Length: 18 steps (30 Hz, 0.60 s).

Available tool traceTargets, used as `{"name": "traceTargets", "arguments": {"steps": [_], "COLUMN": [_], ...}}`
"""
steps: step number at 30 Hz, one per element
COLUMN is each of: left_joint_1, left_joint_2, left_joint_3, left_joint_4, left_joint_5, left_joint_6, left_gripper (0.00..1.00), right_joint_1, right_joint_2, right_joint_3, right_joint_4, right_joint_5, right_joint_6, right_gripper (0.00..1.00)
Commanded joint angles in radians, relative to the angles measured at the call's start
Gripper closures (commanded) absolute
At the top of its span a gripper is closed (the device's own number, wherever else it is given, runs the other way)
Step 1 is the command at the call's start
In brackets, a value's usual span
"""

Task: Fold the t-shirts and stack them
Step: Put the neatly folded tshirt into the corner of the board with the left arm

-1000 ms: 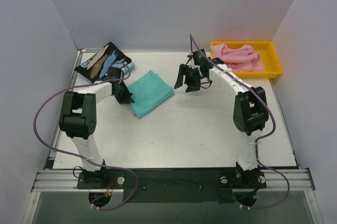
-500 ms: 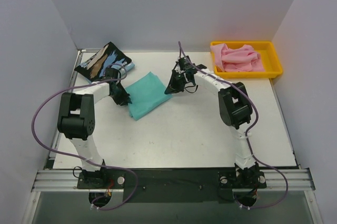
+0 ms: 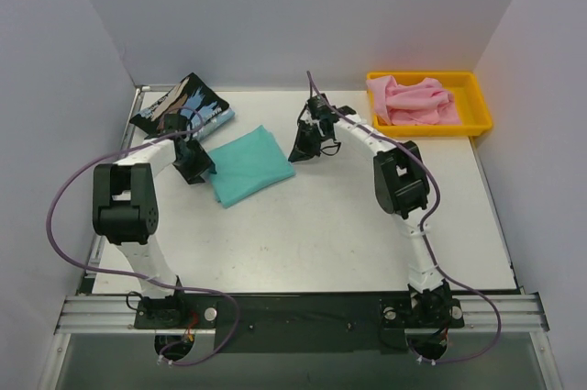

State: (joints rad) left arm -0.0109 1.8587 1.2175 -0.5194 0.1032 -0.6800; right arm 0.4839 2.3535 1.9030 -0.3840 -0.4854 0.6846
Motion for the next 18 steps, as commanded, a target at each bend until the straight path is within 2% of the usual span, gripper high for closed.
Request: {"name": "traceTargets", "arguments": {"steps": [1,4,6,12,14,15,16,17,18], "left_joint_1": [-0.001,-0.003,-0.006,-0.06,-0.064,-0.063,-0.061,-0.063,-0.061], "left_joint_2": [-0.004,0.016,0.031,0.074,0.083,0.086,0.095,0.099,0.103], "left_joint_3": [0.036,0.031,0.027,-0.01,-0.029,-0.033,-0.042,-0.042,-0.041], "left_joint_4": [0.051,0.076,0.096,0.154,0.183,0.196,0.22,0.222,0.229], "left_joint_5": [0.016,0.023,0.042,0.073,0.091,0.098,0.119,0.125,0.142], "left_joint_6": [0.014,0.011,0.016,-0.001,-0.018,-0.024,-0.023,-0.023,-0.023], "left_gripper": [0.43,0.38,0.36,0.35,0.42,0.56,0.62,0.78,0.87], "right_joint_1": [-0.008,-0.021,-0.027,-0.031,-0.031,-0.033,-0.034,-0.037,-0.045], "right_joint_2": [-0.131,-0.161,-0.16,-0.128,-0.135,-0.144,-0.158,-0.167,-0.187], "right_joint_3": [0.051,0.016,-0.013,-0.074,-0.09,-0.096,-0.113,-0.122,-0.146], "right_joint_4": [-0.093,-0.098,-0.102,-0.096,-0.093,-0.093,-0.092,-0.092,-0.087], "right_joint_5": [0.07,0.093,0.084,0.039,0.041,0.044,0.048,0.054,0.057], "right_joint_6": [-0.063,-0.08,-0.094,-0.083,-0.086,-0.089,-0.089,-0.091,-0.094], "right_gripper": [0.91,0.68,0.6,0.52,0.49,0.48,0.47,0.46,0.46]}}
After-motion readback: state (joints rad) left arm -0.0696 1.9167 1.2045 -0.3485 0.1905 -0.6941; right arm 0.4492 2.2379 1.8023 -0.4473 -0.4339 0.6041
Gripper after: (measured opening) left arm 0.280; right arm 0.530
